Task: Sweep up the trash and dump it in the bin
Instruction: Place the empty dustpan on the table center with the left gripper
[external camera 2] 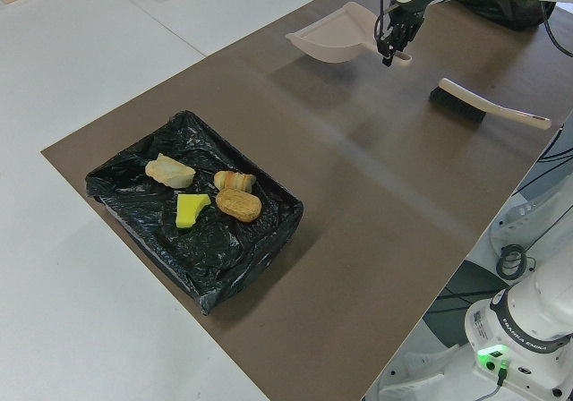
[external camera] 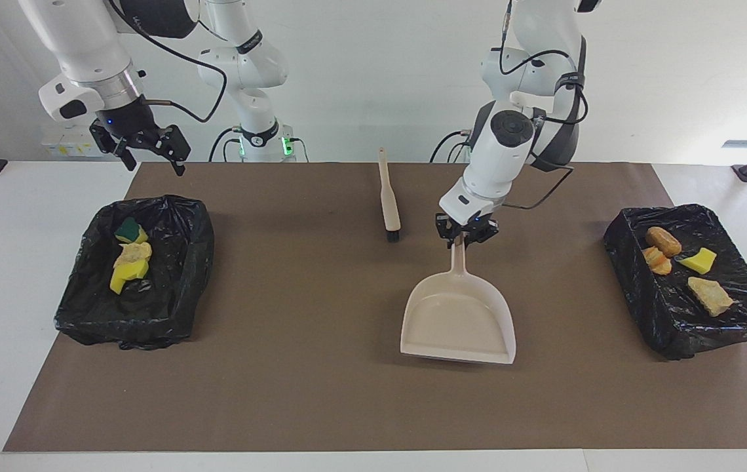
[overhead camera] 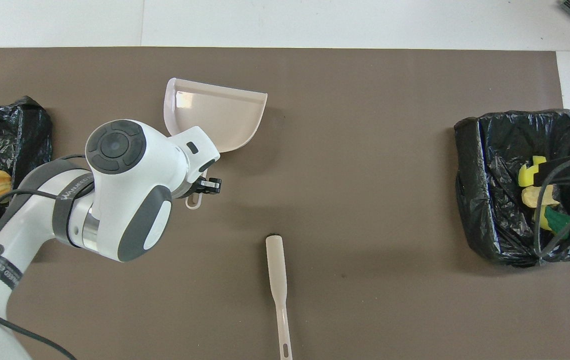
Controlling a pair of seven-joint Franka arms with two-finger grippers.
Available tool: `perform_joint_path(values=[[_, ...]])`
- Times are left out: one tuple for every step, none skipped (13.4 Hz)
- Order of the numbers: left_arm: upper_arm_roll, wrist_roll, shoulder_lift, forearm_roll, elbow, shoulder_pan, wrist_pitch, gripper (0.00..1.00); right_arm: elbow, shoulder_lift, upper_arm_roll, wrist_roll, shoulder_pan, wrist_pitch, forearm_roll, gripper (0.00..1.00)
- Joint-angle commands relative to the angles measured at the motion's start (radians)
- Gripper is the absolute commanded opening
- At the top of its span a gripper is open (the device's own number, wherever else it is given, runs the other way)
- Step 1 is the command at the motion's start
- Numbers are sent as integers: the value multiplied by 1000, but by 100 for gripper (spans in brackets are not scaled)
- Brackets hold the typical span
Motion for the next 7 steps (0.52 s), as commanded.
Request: perform_joint_path(values=[[19, -118, 88, -45, 99, -85, 8, 0, -12, -8, 7, -27, -9, 8, 2, 100], [19, -164, 106, -44, 103, -118, 28, 0, -12, -8, 7, -26, -9, 8, 2, 100], [21, -186, 126, -44, 113, -152, 51, 0, -12, -7, 7, -27, -9, 8, 2, 100], [19, -187, 144, -41, 129, -160, 51, 0, -12, -8, 7, -26, -9, 8, 2, 100], [19, -192, 167, -32, 146, -177, 51, 0, -12, -8, 7, -26, -9, 8, 2, 100], [24, -210, 204, -25, 156, -215, 51, 0, -12, -8, 7, -27, -9, 8, 2, 100], [25, -220, 224, -3, 162, -229, 51, 0, -12, -8, 7, -26, -9, 8, 2, 100]])
